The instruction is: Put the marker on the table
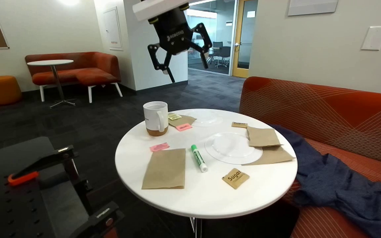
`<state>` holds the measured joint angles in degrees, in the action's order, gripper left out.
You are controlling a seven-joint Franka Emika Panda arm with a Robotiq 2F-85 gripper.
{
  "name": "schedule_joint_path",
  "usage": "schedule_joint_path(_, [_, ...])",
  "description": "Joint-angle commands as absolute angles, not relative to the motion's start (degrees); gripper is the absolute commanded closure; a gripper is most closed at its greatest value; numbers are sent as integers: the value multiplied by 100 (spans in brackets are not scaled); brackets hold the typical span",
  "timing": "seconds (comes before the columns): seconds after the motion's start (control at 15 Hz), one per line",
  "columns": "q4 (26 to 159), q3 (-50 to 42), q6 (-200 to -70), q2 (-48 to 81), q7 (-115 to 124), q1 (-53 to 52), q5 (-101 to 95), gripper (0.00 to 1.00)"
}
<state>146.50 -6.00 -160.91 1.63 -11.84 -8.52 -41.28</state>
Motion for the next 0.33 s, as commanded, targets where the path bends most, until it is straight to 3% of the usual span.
schedule_joint_path(0.0, [14636, -600, -16091, 205, -1184, -852, -4128, 0])
schedule_joint_path(0.27, [14625, -600, -16091, 256, -1184, -852, -4128, 0])
